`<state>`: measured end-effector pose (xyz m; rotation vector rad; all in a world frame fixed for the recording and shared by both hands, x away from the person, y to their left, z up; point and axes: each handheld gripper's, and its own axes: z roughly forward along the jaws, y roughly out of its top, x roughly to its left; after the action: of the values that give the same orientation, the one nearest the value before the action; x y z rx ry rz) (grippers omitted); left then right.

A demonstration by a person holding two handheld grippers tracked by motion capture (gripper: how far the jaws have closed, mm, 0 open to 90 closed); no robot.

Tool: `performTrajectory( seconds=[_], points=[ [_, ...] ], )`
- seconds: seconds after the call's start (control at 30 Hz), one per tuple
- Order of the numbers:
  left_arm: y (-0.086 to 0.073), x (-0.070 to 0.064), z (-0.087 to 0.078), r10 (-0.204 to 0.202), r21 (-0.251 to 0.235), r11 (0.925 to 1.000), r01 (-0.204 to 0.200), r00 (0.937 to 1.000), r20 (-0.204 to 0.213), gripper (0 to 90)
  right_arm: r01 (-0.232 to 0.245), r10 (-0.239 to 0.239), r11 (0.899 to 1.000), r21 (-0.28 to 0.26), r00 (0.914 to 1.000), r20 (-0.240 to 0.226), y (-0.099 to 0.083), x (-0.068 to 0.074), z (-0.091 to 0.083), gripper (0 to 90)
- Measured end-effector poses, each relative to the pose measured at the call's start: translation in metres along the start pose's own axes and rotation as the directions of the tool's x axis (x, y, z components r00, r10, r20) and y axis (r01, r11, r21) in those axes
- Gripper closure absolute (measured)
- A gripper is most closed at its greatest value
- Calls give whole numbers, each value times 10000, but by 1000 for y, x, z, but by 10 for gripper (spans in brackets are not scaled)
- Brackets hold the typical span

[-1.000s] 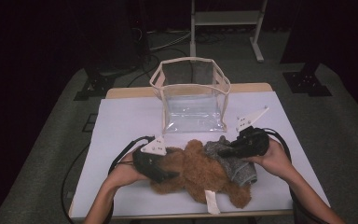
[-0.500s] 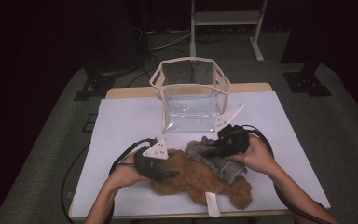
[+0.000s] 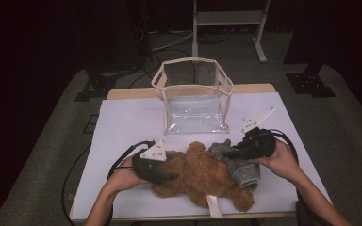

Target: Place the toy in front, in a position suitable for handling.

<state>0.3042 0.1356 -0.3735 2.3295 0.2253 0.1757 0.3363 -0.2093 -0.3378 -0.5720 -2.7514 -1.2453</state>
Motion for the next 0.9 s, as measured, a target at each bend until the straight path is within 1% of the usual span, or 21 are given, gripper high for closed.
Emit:
performTrajectory(
  seconds=[0.07,0.1,0.13,0.2,0.3,0.33,0.5,0.57,0.63,0.67,0.7,0.73,0.8,0.9],
  points=[
    [0,1,0,5,27,10000,-5,10000,13,424,-146,146,9999,-13,9999,57,-9,-1,-6,797],
    [1,2,0,93,91,9999,-93,10000,9,423,-209,209,9998,-26,9998,58,-14,-3,-9,796],
    [1,2,0,62,60,10000,-62,10000,11,422,-353,353,9993,-83,9994,14,-18,-3,-11,796],
    [3,2,1,83,115,9999,-84,10000,16,418,-404,402,9990,-212,9991,-95,-21,-4,-11,796],
    [5,3,2,95,217,9997,-95,10000,-11,412,-295,283,9989,-354,9990,-335,-17,-2,-8,796],
    [6,3,2,41,220,9997,-40,10000,-27,411,-271,255,9989,-393,9989,-404,-15,-1,-7,796],
    [6,5,4,-37,259,9997,39,9999,-101,414,237,-271,9986,-471,9970,-729,4,11,4,796],
    [4,5,2,-105,249,9996,108,9999,-126,419,412,-438,9983,-405,9969,-651,7,16,7,796],
    [2,6,0,-163,178,9997,165,9998,-110,420,408,-436,9982,-441,9970,-644,6,16,7,796],
    [0,6,-1,-281,101,9995,282,9995,-108,423,265,-306,9975,-659,9976,-621,0,13,4,796],
    [-2,5,-1,-363,40,9993,363,9993,-133,423,174,-215,9975,-679,9979,-609,-3,12,3,796],
    [-3,5,-2,-339,56,9994,340,9993,-128,423,104,-147,9972,-747,9982,-579,-7,10,1,796],
    [-5,5,-3,-437,-27,9990,436,9989,-149,421,-134,89,9966,-809,9984,-560,-16,7,-2,796],
    [-5,4,-3,-425,-79,9991,425,9991,-94,421,-382,336,9962,-785,9977,-591,-27,5,-6,795]
  ],
)
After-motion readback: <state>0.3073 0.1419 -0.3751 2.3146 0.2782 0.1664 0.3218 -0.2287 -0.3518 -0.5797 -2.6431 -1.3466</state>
